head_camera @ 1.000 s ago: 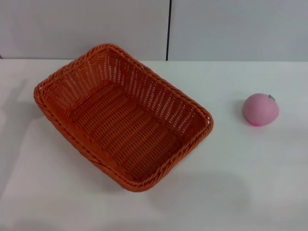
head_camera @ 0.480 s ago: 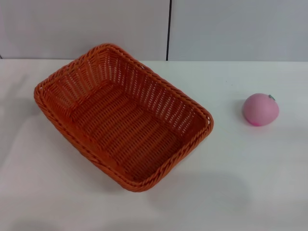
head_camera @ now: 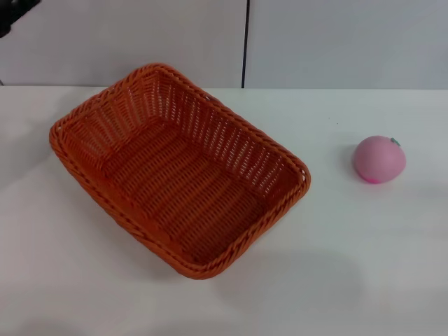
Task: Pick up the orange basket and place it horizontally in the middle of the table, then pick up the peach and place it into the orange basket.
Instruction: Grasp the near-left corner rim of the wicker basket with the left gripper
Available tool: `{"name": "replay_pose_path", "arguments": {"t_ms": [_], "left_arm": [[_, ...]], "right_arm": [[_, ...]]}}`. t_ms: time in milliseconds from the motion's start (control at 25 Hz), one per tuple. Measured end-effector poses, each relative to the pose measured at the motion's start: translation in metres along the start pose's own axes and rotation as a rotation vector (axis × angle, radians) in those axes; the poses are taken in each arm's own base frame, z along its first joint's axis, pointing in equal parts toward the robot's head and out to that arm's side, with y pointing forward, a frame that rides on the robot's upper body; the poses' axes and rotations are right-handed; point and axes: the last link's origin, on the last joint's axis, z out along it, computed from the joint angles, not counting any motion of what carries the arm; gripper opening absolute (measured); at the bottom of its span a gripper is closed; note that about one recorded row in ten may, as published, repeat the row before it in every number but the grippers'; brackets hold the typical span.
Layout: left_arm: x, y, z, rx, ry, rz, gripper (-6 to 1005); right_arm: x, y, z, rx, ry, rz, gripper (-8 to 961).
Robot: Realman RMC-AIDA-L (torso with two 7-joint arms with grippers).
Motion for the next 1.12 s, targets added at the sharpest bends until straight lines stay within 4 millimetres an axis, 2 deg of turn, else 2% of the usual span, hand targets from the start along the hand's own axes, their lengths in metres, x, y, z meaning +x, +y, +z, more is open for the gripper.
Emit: {"name": "replay_pose_path", "arguments": {"t_ms": [320, 440, 640, 680, 920, 1120], "left_arm": [[0.041, -0.006, 0.014, 0.029, -0.268, 0.068, 608], [0.047, -0.007, 0.017, 0.057, -0.376, 0.078, 609], [0.048, -0.007, 0.018, 0.066, -0.408, 0.083, 610], [0.051, -0.005, 0.025, 0.098, -0.550, 0.098, 610], [0.034, 0.000, 0.039, 0.081, -0.644, 0.090, 611], [0.011, -0.001, 0.051, 0.089, -0.734, 0.097, 622]], "right_arm": [[-0.001, -0.002, -0.002, 0.005, 0.003, -0.004, 824], [0.000, -0.002, -0.003, 0.009, 0.007, -0.002, 824], [0.001, -0.002, -0.003, 0.012, 0.011, 0.002, 824], [0.001, -0.002, -0.003, 0.012, 0.011, 0.002, 824], [0.002, -0.002, -0.003, 0.015, 0.014, 0.004, 824], [0.003, -0.003, -0.004, 0.024, 0.024, 0.005, 825]]}}
